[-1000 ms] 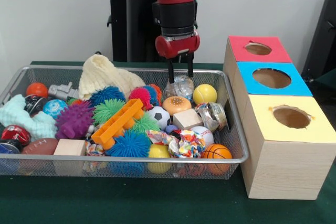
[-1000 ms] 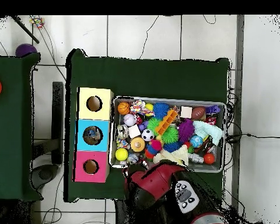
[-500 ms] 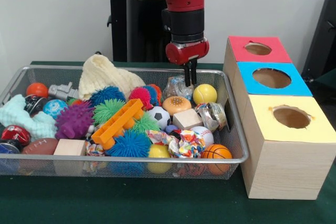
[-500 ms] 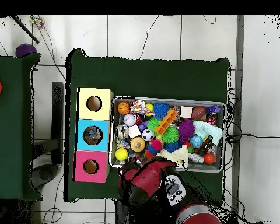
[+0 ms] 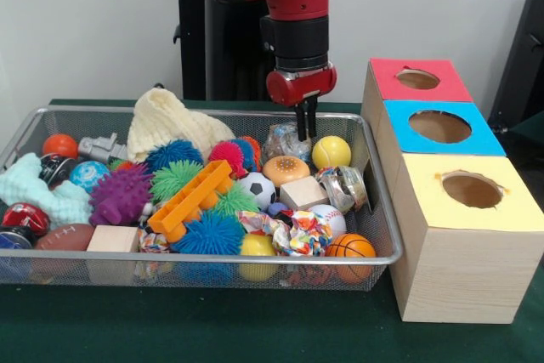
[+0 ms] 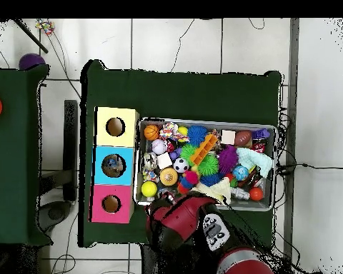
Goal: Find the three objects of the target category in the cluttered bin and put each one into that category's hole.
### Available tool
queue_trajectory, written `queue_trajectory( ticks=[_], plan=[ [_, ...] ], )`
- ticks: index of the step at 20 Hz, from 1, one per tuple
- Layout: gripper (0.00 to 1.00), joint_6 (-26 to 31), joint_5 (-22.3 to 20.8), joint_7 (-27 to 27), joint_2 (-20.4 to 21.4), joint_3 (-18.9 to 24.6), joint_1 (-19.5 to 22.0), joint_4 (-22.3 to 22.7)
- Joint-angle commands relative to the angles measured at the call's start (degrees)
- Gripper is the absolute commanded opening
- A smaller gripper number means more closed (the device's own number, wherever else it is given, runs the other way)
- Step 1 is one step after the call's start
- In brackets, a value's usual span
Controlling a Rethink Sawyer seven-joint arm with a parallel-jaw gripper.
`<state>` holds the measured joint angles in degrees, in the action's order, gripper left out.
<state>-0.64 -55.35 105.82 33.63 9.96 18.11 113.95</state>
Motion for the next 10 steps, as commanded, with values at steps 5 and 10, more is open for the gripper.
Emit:
queue_trajectory(
  ticks=[5, 10],
  plan=[
    [0.00, 0.36, 0.43, 4.08, -1.56, 1.06, 1.83, -5.24],
    [0.00, 7.77, 2.65, -1.47, 5.91, 9.28, 9.91, 1.00]
  ],
)
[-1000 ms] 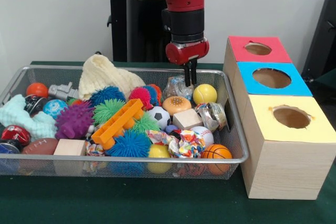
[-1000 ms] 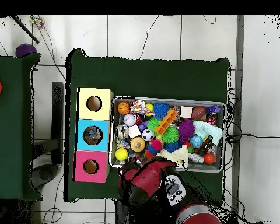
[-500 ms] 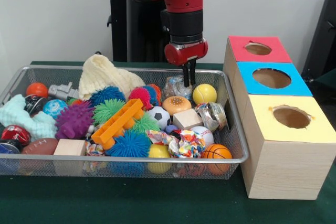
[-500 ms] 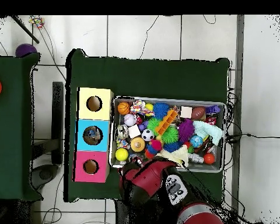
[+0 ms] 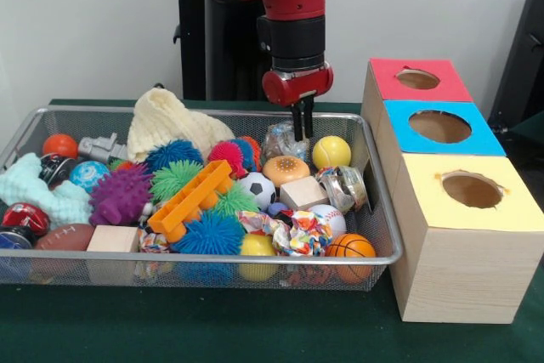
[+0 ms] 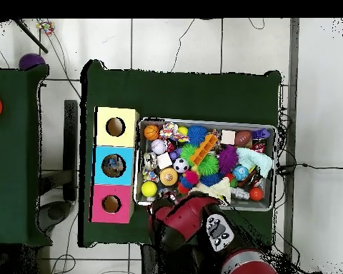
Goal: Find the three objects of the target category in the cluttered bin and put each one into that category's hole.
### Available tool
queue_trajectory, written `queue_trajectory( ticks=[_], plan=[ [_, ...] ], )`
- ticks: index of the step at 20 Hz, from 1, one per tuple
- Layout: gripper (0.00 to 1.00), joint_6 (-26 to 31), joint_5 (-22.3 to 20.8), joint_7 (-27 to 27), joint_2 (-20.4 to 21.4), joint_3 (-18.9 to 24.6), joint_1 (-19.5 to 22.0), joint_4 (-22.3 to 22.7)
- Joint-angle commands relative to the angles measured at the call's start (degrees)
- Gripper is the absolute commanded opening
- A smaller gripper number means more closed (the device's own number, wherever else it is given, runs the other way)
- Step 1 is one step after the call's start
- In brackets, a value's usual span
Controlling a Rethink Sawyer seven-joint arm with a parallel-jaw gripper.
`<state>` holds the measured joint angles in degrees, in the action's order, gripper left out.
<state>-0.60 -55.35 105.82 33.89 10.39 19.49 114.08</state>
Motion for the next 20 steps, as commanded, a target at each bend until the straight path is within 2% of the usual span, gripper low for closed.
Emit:
queue_trajectory(
  ticks=[1, 4, 6, 16, 20],
  plan=[
    [0.00, 9.61, 4.04, -3.03, 7.97, 10.99, 10.54, 2.77],
    [0.00, 13.53, 7.07, -6.81, 13.63, 15.97, 15.78, 7.73],
    [0.00, 14.18, 7.22, -8.07, 15.25, 17.82, 18.31, 9.53],
    [0.00, 16.20, 4.16, -13.74, 18.25, 26.79, 33.67, 15.04],
    [0.00, 13.46, 0.71, -13.24, 18.17, 30.07, 40.48, 17.61]
  ],
)
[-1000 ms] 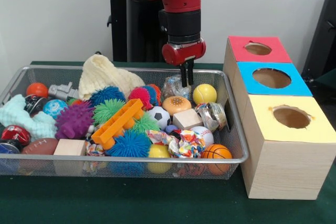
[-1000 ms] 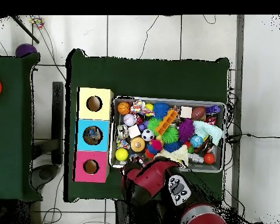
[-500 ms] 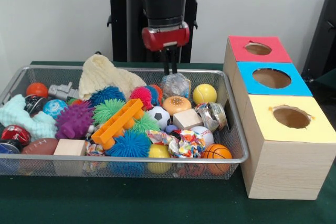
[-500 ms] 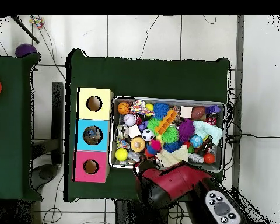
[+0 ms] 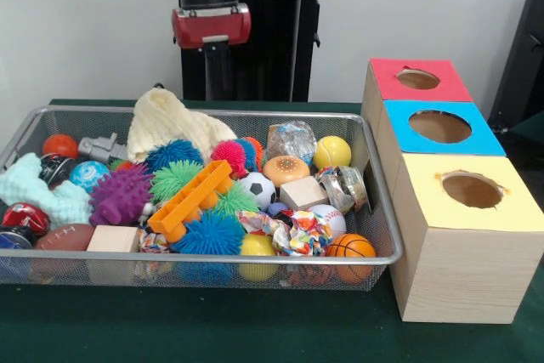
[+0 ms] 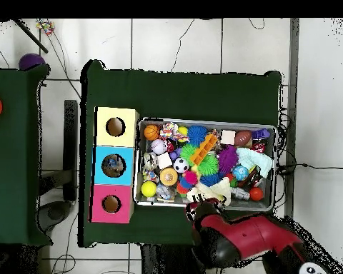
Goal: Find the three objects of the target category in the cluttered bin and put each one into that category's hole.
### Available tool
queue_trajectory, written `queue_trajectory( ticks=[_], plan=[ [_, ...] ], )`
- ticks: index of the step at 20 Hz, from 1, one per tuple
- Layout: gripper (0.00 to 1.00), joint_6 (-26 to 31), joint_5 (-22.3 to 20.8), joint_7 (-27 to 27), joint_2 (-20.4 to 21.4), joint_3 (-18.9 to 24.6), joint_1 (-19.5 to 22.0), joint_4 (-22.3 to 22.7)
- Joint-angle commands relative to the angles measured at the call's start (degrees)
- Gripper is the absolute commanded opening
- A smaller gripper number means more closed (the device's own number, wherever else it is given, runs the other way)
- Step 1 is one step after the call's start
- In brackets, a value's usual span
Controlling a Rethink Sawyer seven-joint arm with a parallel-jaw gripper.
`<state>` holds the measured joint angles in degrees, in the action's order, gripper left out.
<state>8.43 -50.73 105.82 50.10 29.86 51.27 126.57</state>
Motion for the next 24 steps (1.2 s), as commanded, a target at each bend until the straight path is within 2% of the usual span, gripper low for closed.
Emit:
queue_trajectory(
  ticks=[1, 3, 5, 6, 8, 9, 10, 12, 14, 15, 16, 17, 19, 22, 24],
  plan=[
    [0.00, 4.37, -4.27, -12.99, 1.93, 11.27, 9.63, 5.72],
    [0.00, 5.67, -6.39, -11.14, 0.95, 7.69, 6.72, 4.88],
    [0.00, 2.93, -12.96, -4.17, -2.21, -0.46, 0.63, 1.41],
    [0.00, 0.63, -14.72, -1.63, -3.26, -2.65, -0.94, 0.81],
    [0.00, -1.88, -16.23, 1.50, -4.61, -5.43, -3.35, 0.05],
    [0.00, -0.98, -17.51, 2.82, -7.12, -7.24, -4.98, -1.16],
    [0.00, -1.20, -19.49, 5.31, -9.82, -10.53, -7.33, -3.00],
    [0.00, -9.25, -21.46, 9.69, -12.09, -19.09, -12.13, -5.42],
    [0.00, -9.34, -21.10, 10.33, -14.16, -21.15, -11.90, -5.00],
    [0.00, -12.05, -21.01, 11.18, -15.83, -25.14, -13.68, -5.70],
    [0.00, -15.99, -19.62, 12.23, -17.71, -31.03, -17.26, -7.04],
    [0.00, -21.39, -16.73, 11.49, -21.50, -38.24, -21.81, -8.79],
    [0.00, -31.76, -8.19, 6.95, -30.30, -48.02, -26.81, -9.78],
    [0.00, -44.93, 3.11, -0.22, -41.76, -55.17, -26.87, -8.46],
    [0.00, -48.20, 5.19, -3.22, -45.06, -56.62, -24.30, -8.78]
  ],
)
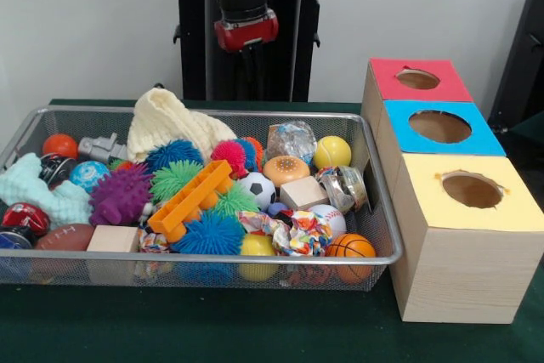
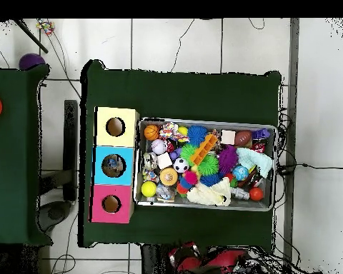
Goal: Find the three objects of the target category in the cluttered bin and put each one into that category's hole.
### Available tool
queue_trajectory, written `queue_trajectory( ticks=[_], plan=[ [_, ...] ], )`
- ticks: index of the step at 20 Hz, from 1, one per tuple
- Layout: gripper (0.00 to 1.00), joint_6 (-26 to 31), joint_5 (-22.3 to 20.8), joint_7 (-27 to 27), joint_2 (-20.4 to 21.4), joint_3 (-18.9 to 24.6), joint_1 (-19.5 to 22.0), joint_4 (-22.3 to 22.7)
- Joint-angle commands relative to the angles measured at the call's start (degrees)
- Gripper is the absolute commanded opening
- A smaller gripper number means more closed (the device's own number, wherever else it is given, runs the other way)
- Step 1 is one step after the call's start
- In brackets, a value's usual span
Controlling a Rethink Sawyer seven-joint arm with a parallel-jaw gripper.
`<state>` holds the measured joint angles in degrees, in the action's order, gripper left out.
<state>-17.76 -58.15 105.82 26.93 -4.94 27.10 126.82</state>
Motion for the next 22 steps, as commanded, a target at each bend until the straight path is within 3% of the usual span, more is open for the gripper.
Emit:
queue_trajectory(
  ticks=[1, 5, 8, 10, 12, 13, 15, 22],
  plan=[
    [0.00, -23.84, 13.34, -4.93, -23.59, -22.37, 1.23, -9.60],
    [0.00, -27.85, 13.41, -5.98, -28.62, -22.31, 6.98, -13.95],
    [0.00, -26.98, 9.48, -2.87, -26.08, -20.03, 8.48, -15.04],
    [0.00, -22.68, 6.56, 0.75, -21.38, -19.19, 7.36, -13.20],
    [0.00, -21.09, 7.65, 0.89, -20.68, -19.92, 5.97, -12.45],
    [1.00, -20.29, 8.20, 0.97, -20.33, -20.28, 5.27, -12.08],
    [1.00, -21.96, 11.23, 2.30, -20.10, -19.91, 4.79, -10.24],
    [1.00, -21.62, 17.19, 3.77, -23.29, -16.10, -1.18, -12.36]
  ],
)
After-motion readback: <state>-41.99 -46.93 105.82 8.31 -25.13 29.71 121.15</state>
